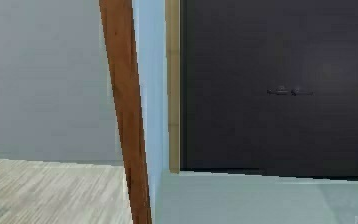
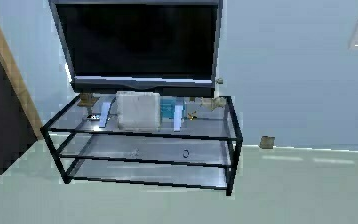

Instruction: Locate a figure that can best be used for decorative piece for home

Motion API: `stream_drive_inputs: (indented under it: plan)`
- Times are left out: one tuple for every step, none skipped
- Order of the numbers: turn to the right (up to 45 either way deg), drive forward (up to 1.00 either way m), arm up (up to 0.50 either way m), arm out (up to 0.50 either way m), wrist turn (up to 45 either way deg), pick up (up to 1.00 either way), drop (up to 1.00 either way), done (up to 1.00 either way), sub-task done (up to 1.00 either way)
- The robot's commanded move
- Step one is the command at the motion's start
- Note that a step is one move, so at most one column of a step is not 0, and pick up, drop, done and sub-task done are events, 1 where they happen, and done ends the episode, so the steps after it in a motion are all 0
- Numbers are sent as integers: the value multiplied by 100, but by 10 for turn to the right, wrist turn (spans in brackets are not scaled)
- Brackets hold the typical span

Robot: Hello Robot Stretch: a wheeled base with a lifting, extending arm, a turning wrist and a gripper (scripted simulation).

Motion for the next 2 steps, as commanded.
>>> stream_drive_inputs:
  plan:
    - [0, 30, 0, 0, 0, 0, 0, 0, 0]
    - [-450, 0, 0, 0, 0, 0, 0, 0, 0]
